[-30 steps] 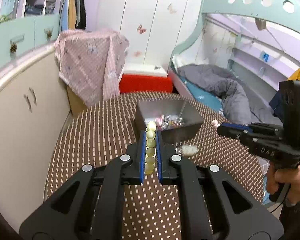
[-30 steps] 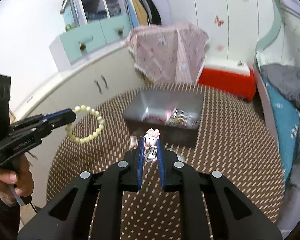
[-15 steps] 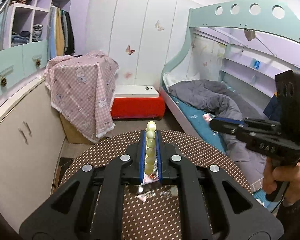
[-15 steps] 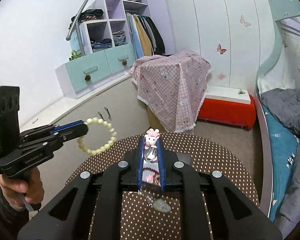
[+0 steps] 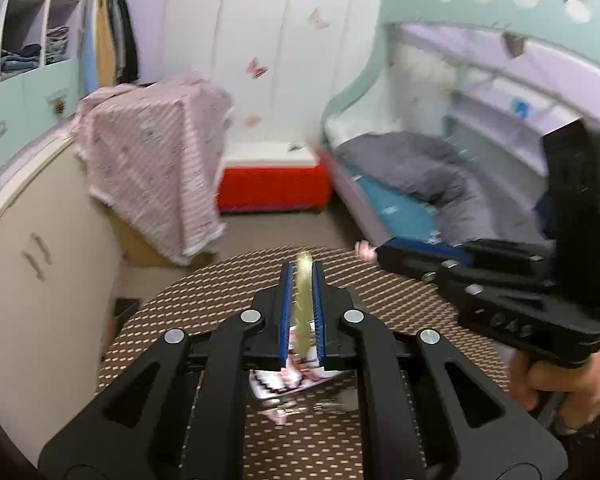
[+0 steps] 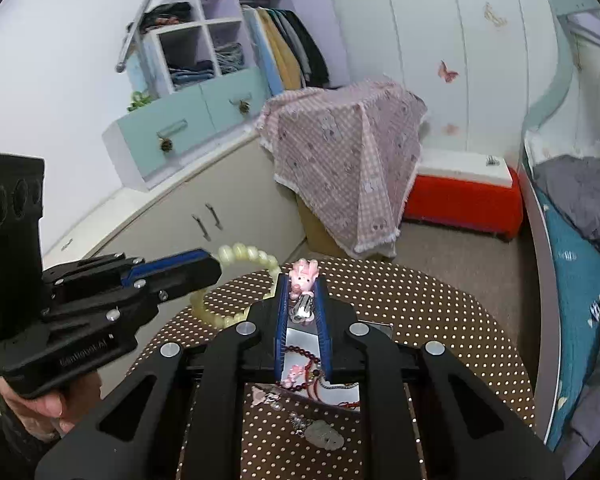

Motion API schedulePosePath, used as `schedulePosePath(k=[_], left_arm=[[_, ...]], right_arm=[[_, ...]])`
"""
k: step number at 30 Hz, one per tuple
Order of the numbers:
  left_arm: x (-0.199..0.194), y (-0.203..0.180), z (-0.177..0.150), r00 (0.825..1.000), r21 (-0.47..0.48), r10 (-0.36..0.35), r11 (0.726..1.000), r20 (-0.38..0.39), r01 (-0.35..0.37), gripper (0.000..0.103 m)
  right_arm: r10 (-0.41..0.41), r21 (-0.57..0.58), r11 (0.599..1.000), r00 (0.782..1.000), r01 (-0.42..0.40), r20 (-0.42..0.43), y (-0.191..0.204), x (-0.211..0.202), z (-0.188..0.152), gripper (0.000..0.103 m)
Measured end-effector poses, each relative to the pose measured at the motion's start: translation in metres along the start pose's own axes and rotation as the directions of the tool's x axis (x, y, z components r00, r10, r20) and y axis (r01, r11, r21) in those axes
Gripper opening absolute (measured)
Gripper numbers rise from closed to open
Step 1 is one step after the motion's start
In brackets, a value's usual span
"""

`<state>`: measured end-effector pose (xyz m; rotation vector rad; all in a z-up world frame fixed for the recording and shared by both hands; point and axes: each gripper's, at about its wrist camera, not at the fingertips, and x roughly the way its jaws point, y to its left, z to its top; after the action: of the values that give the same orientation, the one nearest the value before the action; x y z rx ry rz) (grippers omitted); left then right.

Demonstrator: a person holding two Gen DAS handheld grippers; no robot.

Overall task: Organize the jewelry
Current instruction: 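Lift both items over the grey box and open both tools to drop them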

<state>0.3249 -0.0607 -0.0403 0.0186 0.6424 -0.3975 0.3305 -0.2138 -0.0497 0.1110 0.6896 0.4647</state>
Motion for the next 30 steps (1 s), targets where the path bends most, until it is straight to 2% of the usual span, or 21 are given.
schedulePosePath(k=[1, 2, 3, 6, 8, 18, 30], left_arm=[[0.004, 0.002, 0.0, 1.0, -0.004, 0.029, 1.0, -0.012, -0.029, 0.044], [0.005, 0.007, -0.002, 0.999, -0.023, 0.043, 0.999, -0.006, -0.043, 0.088], [0.001, 0.011, -0.003, 0.998, -0.043, 0.052, 0.998, 0.024, -0.051, 0.097], [-0.005, 0.018, -0.005, 0.996, -0.062, 0.085, 0.995, 0.035, -0.083, 0.097], [-0.009, 0.02, -0.006, 0.994, -0.071, 0.105, 0.992, 0.04, -0.102, 0.097], [-0.036, 0.031, -0.016, 0.986, -0.097, 0.142, 0.986, 0.093, -0.133, 0.097], [-0.051, 0.041, -0.044, 0.985, -0.134, 0.144, 0.982, 0.092, -0.131, 0.097]], right_arm=[[-0.014, 0.022, 1.0, 1.0, 0.014, -0.006, -0.005, 0.002, 0.0, 0.027], [-0.022, 0.039, 0.999, 1.0, 0.022, -0.003, -0.009, 0.003, 0.0, 0.042], [-0.033, 0.063, 0.997, 0.999, 0.033, 0.006, -0.015, 0.001, -0.002, 0.064], [-0.053, 0.082, 0.995, 0.998, 0.05, 0.037, -0.021, -0.007, -0.004, 0.089], [-0.073, 0.095, 0.993, 0.996, 0.068, 0.052, -0.024, -0.013, -0.005, 0.095], [-0.089, 0.097, 0.992, 0.993, 0.081, 0.084, -0.02, -0.03, -0.008, 0.095], [-0.086, 0.085, 0.993, 0.991, 0.078, 0.1, -0.006, -0.046, -0.021, 0.095]])
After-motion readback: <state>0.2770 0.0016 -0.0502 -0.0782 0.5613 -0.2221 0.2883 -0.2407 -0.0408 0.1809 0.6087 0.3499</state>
